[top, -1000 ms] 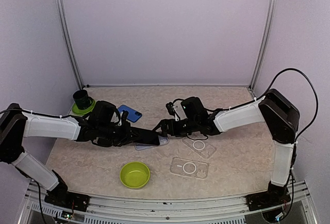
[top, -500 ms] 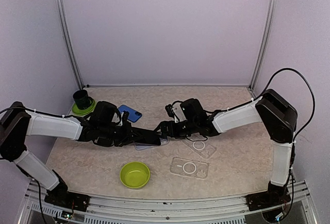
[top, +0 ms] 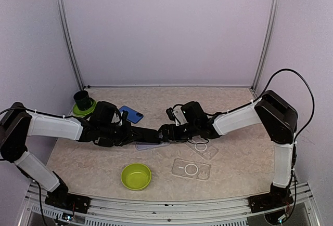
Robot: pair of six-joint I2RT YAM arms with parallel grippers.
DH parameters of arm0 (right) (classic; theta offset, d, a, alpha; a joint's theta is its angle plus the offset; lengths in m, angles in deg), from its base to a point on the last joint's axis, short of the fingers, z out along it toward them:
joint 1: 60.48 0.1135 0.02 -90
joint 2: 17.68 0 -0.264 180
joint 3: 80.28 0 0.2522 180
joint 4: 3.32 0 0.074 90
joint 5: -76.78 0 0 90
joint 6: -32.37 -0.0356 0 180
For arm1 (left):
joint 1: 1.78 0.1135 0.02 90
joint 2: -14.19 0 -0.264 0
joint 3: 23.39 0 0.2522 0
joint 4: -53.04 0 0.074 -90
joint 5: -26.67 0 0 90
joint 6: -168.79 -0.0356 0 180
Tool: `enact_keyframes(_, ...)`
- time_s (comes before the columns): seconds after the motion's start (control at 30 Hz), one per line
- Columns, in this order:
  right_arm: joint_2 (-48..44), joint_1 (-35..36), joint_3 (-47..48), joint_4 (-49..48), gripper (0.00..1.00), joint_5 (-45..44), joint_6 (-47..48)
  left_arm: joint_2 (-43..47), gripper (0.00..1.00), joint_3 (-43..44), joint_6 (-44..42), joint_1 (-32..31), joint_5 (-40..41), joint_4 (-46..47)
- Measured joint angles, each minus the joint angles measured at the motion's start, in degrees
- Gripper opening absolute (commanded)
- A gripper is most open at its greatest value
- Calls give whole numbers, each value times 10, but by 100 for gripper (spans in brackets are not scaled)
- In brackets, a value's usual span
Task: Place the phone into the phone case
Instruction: Press the top corners of the phone case.
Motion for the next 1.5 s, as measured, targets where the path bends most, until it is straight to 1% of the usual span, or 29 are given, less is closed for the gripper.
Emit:
enact_keyframes(0.37, 6, 1, 5, -1, 100, 0, -1, -11, 0, -1, 0, 2, -3, 4)
enact_keyframes(0.57, -6, 4, -9, -8, 100, -31, -6, -17, 0, -8, 0, 2, -10, 19)
enact_keyframes(0.8, -17, 6, -14, 13, 100, -64, -7, -24, 0, -8, 2, 4, -17, 27)
enact_keyframes(1.33, 11, 13, 12, 30, 100, -60, -1, -43, 0, -8, 25, 8, -36, 52)
enact_keyframes(1.5, 12, 14, 14, 30, 100, -60, 3, -61, 0, -8, 40, 11, -50, 75)
